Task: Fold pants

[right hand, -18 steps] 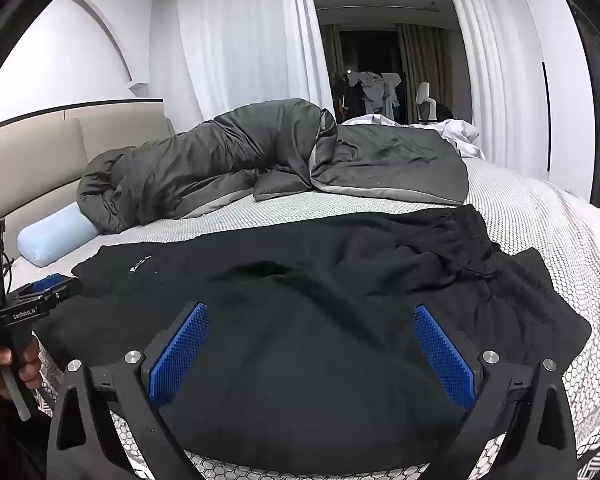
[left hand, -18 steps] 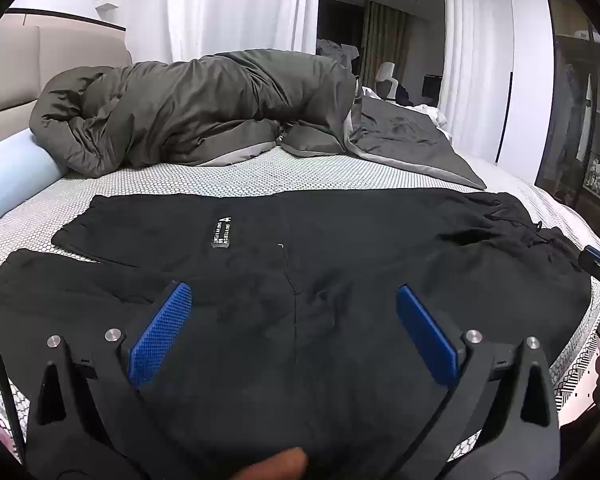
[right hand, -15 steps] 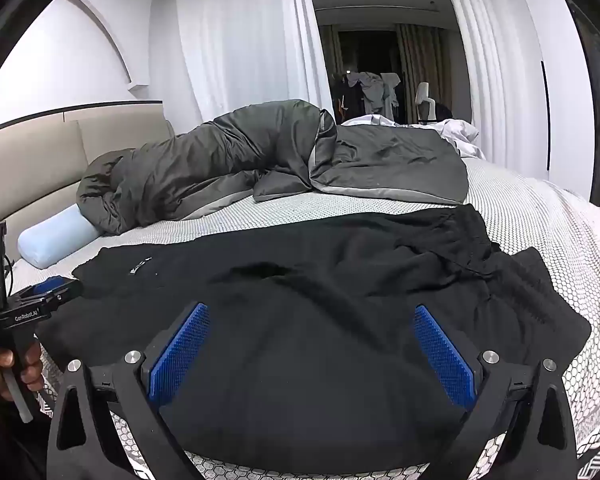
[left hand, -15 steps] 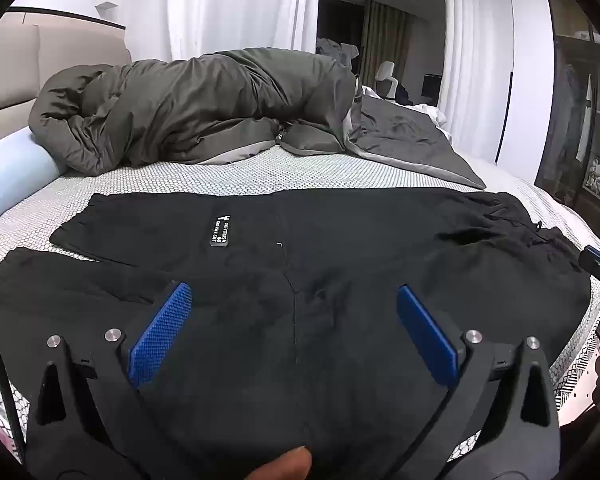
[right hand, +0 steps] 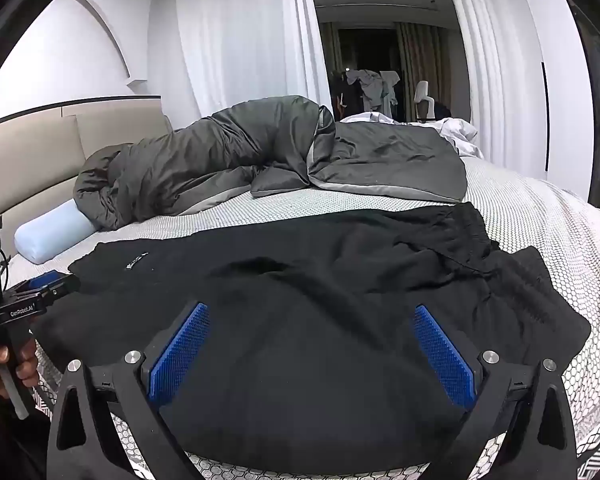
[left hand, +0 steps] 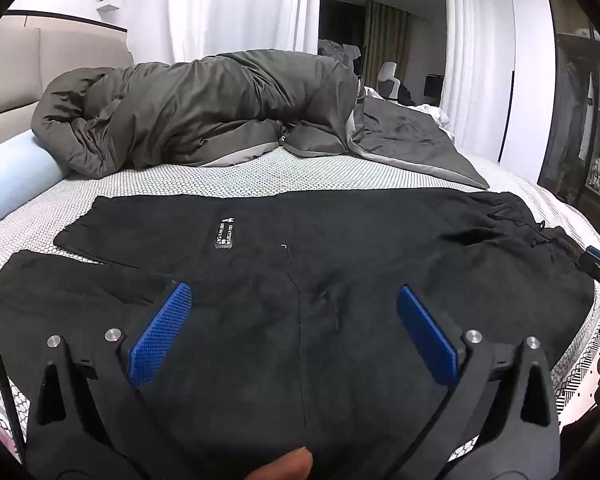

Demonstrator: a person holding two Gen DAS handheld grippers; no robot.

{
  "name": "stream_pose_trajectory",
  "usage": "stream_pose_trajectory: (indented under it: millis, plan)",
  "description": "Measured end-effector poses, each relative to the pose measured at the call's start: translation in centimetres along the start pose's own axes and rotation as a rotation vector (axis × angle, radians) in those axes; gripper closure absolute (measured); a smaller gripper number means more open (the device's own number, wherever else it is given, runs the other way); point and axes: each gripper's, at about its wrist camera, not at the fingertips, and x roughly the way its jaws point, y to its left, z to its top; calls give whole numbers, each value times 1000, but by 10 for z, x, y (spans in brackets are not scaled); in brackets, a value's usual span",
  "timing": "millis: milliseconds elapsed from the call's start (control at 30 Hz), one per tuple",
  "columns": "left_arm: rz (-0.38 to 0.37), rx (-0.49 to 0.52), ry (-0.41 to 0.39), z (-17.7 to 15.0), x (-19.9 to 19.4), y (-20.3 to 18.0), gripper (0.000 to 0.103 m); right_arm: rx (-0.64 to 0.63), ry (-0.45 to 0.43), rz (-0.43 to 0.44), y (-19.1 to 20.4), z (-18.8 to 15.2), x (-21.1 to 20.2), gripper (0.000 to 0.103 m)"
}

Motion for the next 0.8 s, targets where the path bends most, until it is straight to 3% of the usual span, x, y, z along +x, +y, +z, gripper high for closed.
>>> stream_pose_trajectory:
  millis: [800]
  plan:
    - [7, 6, -1, 4, -5, 3, 1, -7, 1, -3, 1, 0, 0, 0]
